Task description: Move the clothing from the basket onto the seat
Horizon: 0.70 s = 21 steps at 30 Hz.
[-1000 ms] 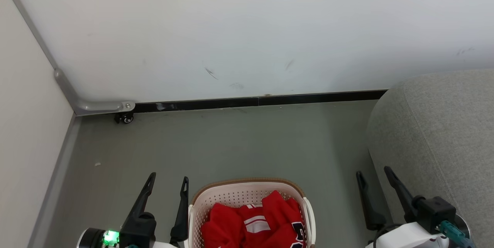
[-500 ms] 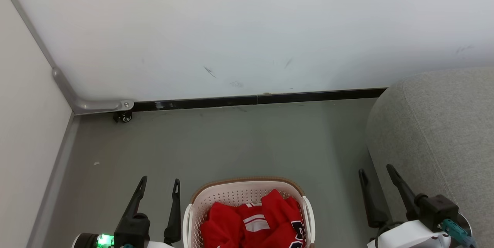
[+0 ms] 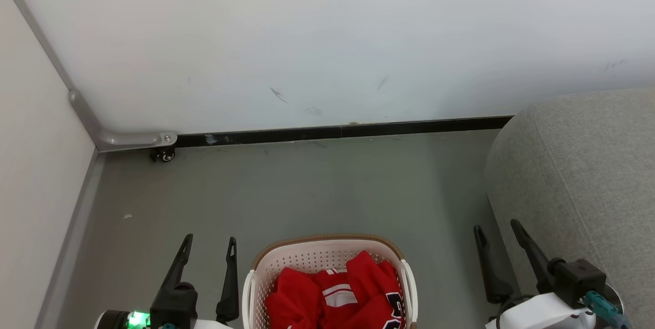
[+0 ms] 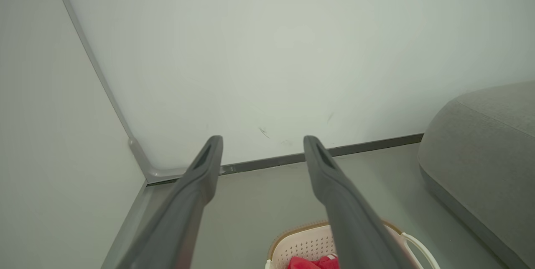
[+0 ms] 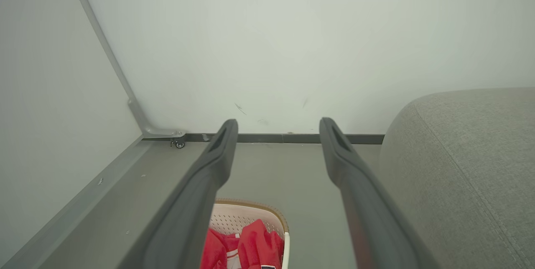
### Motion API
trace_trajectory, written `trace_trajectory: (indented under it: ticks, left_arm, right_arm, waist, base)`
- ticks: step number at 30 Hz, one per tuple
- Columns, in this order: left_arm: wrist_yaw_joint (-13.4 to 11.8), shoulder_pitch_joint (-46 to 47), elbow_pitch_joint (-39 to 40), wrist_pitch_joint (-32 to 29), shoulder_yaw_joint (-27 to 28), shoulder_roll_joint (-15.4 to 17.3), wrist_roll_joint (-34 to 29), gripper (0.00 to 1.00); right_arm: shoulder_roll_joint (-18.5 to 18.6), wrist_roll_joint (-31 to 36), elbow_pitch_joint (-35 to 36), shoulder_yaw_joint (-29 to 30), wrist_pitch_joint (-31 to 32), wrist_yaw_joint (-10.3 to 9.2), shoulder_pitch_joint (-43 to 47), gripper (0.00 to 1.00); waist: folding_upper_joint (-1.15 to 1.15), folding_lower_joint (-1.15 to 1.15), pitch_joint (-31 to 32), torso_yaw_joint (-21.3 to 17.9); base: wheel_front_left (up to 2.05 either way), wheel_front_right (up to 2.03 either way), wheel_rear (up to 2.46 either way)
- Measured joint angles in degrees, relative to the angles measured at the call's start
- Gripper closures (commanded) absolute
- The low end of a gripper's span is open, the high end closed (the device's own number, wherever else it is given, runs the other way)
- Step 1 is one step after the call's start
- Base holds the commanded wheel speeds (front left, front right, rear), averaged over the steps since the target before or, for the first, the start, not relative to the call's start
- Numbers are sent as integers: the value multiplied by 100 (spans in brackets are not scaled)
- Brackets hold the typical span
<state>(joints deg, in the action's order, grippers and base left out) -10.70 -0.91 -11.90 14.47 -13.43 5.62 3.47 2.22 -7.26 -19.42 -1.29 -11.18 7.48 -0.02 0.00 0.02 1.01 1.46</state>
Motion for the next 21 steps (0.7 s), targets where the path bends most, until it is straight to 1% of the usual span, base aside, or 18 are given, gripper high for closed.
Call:
trace_trajectory:
  ticks: [21]
  left_arm:
    - [-14,4,-103,-1,3,-9,0,0]
  right_arm:
    - [0,-13,-42,-59,-60,0,-3,0]
  waist:
    - [0,-1,-4,-3]
  base:
    - [0,0,0]
